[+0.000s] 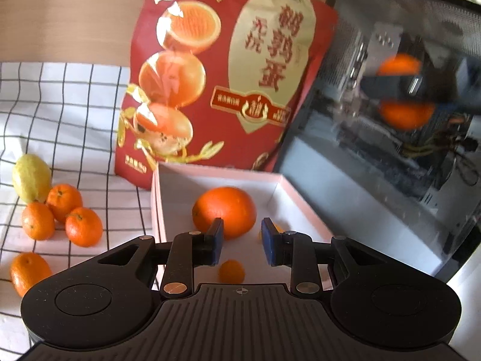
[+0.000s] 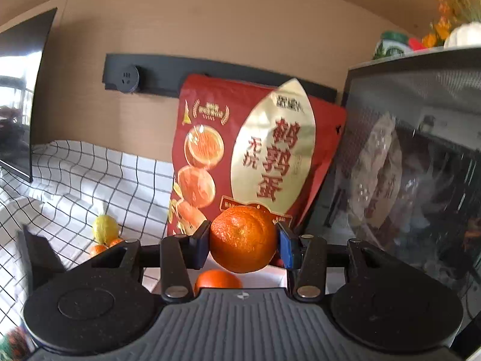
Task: Organize fruits
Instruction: 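Lift the orange with the right tool while the left tool drops its mandarin into the pink box, then lower the orange into the pink box and open the right tool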
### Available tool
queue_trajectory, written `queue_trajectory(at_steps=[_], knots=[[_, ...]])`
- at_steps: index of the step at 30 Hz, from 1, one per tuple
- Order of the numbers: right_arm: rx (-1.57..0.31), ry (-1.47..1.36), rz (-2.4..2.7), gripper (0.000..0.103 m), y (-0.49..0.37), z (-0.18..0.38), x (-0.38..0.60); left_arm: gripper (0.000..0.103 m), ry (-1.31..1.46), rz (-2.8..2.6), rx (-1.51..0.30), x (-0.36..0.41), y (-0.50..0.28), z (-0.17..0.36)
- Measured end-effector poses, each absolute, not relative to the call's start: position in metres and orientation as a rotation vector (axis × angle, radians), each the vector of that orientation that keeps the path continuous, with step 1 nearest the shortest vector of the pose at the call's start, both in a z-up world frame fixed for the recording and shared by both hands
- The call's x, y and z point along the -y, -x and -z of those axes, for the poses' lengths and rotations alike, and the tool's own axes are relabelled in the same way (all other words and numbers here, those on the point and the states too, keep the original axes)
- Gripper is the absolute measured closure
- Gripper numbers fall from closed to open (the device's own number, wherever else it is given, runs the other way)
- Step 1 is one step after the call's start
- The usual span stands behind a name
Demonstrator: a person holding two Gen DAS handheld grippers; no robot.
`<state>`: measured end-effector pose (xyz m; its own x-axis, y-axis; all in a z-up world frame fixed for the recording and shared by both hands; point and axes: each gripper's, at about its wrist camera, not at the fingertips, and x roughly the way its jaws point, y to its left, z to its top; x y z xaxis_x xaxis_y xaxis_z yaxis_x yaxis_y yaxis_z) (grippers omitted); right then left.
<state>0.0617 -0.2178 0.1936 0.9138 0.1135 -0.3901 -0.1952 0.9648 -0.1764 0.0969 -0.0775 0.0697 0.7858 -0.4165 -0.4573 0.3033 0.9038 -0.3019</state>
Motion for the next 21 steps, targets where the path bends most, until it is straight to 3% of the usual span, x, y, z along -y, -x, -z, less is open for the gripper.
queue_trajectory(at_steps=[21], knots=[[-0.86,0.039,-0.163,0.055,-0.155,-0.069,0.218,0.072,0.448,0.196,-0.44,-0.064,-0.073,-0.053]])
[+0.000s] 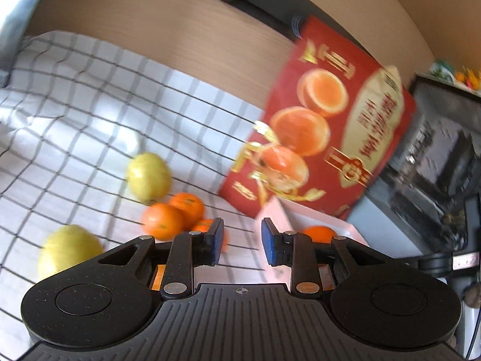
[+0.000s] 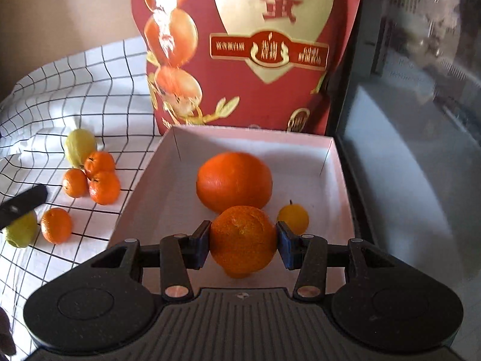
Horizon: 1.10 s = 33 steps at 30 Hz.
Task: Organize fruits
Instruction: 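Lower the orange into the pink box and open the right tool, then move the right tool to the green pomelo and close on it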
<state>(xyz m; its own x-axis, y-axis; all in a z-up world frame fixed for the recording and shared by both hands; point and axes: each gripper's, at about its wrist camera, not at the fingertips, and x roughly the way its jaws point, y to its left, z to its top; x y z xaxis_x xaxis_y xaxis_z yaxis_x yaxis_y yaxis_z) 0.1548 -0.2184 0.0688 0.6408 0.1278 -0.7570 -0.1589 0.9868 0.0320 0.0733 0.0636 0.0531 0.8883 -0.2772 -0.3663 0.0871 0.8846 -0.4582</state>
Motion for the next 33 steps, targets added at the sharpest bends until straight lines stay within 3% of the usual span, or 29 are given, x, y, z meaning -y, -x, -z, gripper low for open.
queue_trajectory(at_steps=[2,6,9,13,18,33], knots=[[-0.845,0.051,-0.151,0.042,-0.156,-0.068,0.217,0.072,0.473,0.17,-0.436,-0.079,-0.07,-0.05],[-0.767,0.103,-0.129,0.038,-0.149,-0.081,0.208,0.072,0.514,0.107,-0.373,-0.109,-0.055,-0.049],[-0.701,0.114,-0.153,0.029,-0.139,-0.094,0.197,0.072,0.556,0.053,-0.277,-0.131,-0.038,-0.045],[-0.629,0.12,-0.234,0.028,-0.123,-0.104,0.169,0.072,0.627,-0.011,-0.234,-0.154,-0.023,-0.038],[-0.681,0.028,-0.414,0.028,-0.115,-0.097,0.132,0.072,0.66,-0.02,-0.215,-0.16,-0.022,-0.038],[-0.818,0.049,-0.56,0.029,-0.133,-0.017,0.044,0.072,0.605,0.044,-0.295,-0.144,-0.034,-0.032]])
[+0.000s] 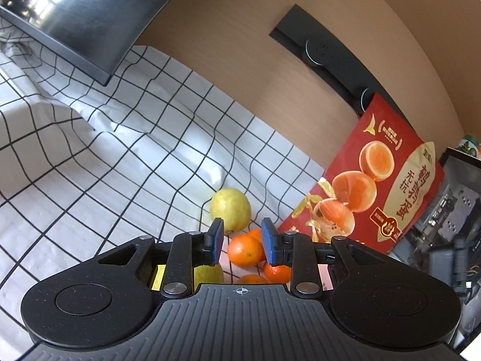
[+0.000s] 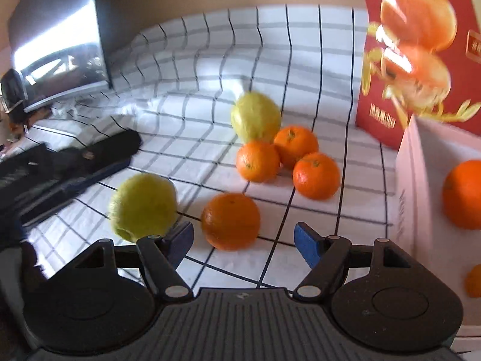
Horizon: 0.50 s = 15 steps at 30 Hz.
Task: Organize fruits
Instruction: 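Move the right tool to the green pomelo and close on it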
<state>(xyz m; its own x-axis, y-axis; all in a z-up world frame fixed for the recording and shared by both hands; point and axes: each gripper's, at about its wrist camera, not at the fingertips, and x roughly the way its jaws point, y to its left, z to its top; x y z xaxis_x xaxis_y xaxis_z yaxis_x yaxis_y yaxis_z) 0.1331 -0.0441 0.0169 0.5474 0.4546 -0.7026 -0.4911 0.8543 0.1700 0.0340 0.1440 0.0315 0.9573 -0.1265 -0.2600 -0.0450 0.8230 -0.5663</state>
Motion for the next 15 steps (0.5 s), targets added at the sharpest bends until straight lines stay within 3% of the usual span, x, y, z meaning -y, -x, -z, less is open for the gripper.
queue_trajectory(at_steps=[4,10,15], knots=[[-0.825,0.043,-0.559,0.031,-0.139,-0.007,0.039,0.072,0.597,0.032,-0.293,-0.144,-0.034,-0.031],[-0.836,0.047,-0.603,0.057,-0.134,-0.01,0.035,0.072,0.57,-0.025,-0.318,-0.146,-0.036,-0.03],[-0.846,0.078,-0.628,0.057,-0.121,-0.015,0.042,0.072,0.59,-0.096,-0.274,-0.154,-0.027,-0.031]])
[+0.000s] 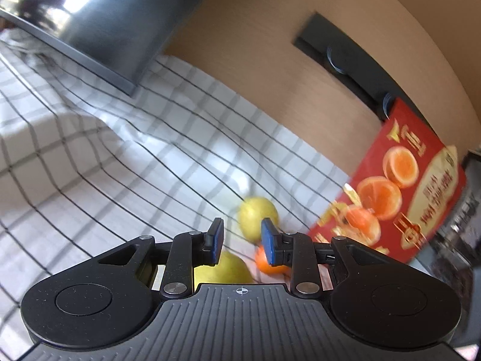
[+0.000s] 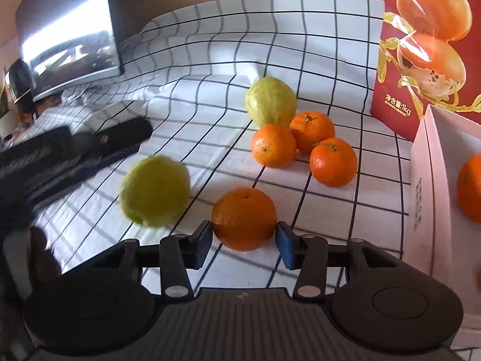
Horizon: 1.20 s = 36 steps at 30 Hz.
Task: Organize fruits
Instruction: 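Move the right tool to the green pomelo and close on it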
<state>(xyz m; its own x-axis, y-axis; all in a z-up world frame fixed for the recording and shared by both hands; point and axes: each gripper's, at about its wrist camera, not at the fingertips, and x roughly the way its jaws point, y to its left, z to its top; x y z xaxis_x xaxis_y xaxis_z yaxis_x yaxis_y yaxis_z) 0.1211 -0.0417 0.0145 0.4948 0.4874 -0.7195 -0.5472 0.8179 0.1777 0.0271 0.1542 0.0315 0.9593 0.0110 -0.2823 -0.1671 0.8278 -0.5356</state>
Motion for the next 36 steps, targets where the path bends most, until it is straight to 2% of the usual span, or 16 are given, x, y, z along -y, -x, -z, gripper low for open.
queue_trajectory(at_steps=[3,4,5,6,7,9,19,21,23,26,31,36], knots=[[-0.853,0.083,-0.629,0.056,-0.115,-0.02,0.045,0.072,0.606,-0.185,-0.202,-0.163,-0.014,-0.034],[-0.83,0.062,-0.628,0.051,-0.112,-0.024,0.048,0.072,0.614,-0.236,-0.181,-0.167,-0.009,-0.034],[-0.794,0.052,-0.622,0.04,-0.108,-0.03,0.05,0.072,0.621,-0.272,-0.169,-0.17,-0.006,-0.034],[-0.757,0.054,-0.615,0.034,-0.105,-0.034,0.049,0.072,0.636,-0.319,-0.158,-0.175,-0.003,-0.033],[-0.71,0.055,-0.614,0.023,-0.1,-0.039,0.048,0.072,0.65,-0.347,-0.153,-0.179,-0.001,-0.033],[-0.651,0.044,-0.629,0.019,-0.094,-0.047,0.042,0.072,0.68,-0.399,-0.145,-0.186,0.003,-0.03],[-0.803,0.046,-0.679,0.019,-0.124,-0.021,-0.041,0.072,0.678,-0.53,-0.035,-0.196,0.03,-0.035],[-0.828,0.054,-0.675,0.02,-0.125,-0.013,-0.048,0.072,0.683,-0.495,-0.072,-0.196,0.024,-0.033],[-0.825,0.101,-0.669,0.042,-0.121,-0.012,-0.051,0.072,0.695,-0.448,-0.112,-0.197,0.015,-0.031],[-0.858,0.117,-0.692,0.042,-0.119,-0.018,-0.044,0.072,0.702,-0.386,-0.151,-0.193,0.009,-0.029],[-0.781,0.126,-0.733,0.042,-0.085,-0.053,0.01,0.072,0.698,-0.214,-0.242,-0.182,-0.006,-0.024],[-0.742,0.146,-0.664,0.042,-0.038,-0.068,0.106,0.072,0.527,0.119,-0.495,-0.125,-0.047,-0.018]])
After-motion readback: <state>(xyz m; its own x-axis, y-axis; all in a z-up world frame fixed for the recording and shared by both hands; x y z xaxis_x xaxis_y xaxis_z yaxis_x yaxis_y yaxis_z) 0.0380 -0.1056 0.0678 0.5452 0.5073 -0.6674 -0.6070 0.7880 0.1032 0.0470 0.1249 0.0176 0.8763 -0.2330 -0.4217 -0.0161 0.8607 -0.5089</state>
